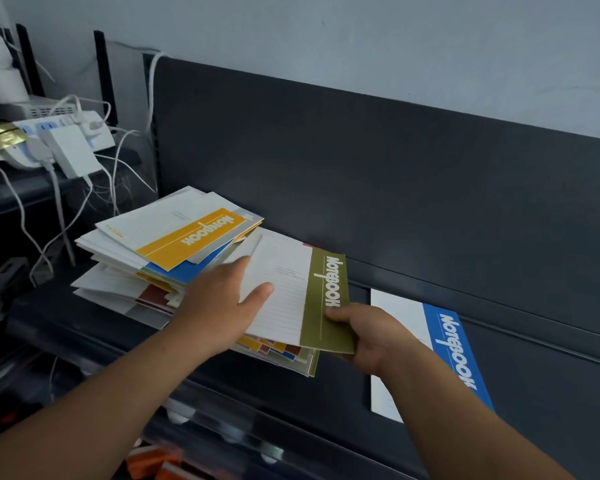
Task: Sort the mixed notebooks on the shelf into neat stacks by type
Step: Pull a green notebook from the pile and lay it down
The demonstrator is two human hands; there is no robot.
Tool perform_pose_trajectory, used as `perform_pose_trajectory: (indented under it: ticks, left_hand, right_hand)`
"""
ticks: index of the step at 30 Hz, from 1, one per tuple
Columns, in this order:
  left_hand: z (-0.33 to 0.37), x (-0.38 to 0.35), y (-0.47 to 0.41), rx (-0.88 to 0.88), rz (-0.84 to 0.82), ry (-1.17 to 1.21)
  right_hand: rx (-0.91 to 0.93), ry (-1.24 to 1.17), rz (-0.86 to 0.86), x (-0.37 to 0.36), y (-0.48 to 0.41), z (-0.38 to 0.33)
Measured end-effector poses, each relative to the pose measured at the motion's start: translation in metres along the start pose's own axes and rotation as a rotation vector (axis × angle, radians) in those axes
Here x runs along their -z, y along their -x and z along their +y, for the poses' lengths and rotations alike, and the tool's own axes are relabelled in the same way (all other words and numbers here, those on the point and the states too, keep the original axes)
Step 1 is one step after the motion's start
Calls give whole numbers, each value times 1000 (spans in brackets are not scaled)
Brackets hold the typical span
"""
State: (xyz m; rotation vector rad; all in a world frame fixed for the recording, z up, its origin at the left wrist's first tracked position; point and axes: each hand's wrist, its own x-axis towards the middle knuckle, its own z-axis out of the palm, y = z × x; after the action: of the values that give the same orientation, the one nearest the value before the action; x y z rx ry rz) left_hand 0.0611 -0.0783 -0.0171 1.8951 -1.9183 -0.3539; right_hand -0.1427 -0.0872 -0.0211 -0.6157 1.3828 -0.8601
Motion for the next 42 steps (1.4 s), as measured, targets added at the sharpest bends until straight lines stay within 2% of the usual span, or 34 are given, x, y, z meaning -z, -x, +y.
perform_pose_trajectory:
  ticks: [2,4,8,12,18,20,23,26,30,36,39,42]
  left_hand:
    - [-4,-3,-4,68,-9,-195]
    - [-1,-7,-3,87,-54,-287]
    - [11,-7,0,19,26,-217]
    - [17,-9,-1,61,37,-65]
    - [46,-18,-2,0,165,-102]
    - [64,-22,0,-31,137,69]
    - [94,-32,4,-42,3,466]
    - [113,-54,5,-51,-94,550]
    - [132,-98,11,15,-212,477]
    - [143,-119,20,-43,-239,68]
    - [141,-115,22,-97,-220,-38]
    - [142,-105,26,-207,-124,-83]
  right_hand:
    - [-11,-28,-36,-3,-1,1]
    - [-24,-66,-69,-4,-1,3]
    - [10,-11,-46,4,1,1]
    - [109,61,-36,30,7,2]
    - [230,85,-24,84,22,2]
    - [245,88,-22,104,30,1]
    - [245,103,13,134,42,3]
    - [251,185,118,162,55,5]
    - [255,509,346,190,64,15]
    - [189,784,507,211,47,32]
    - [134,1019,562,212,46,32]
    - [181,1207,635,201,48,27]
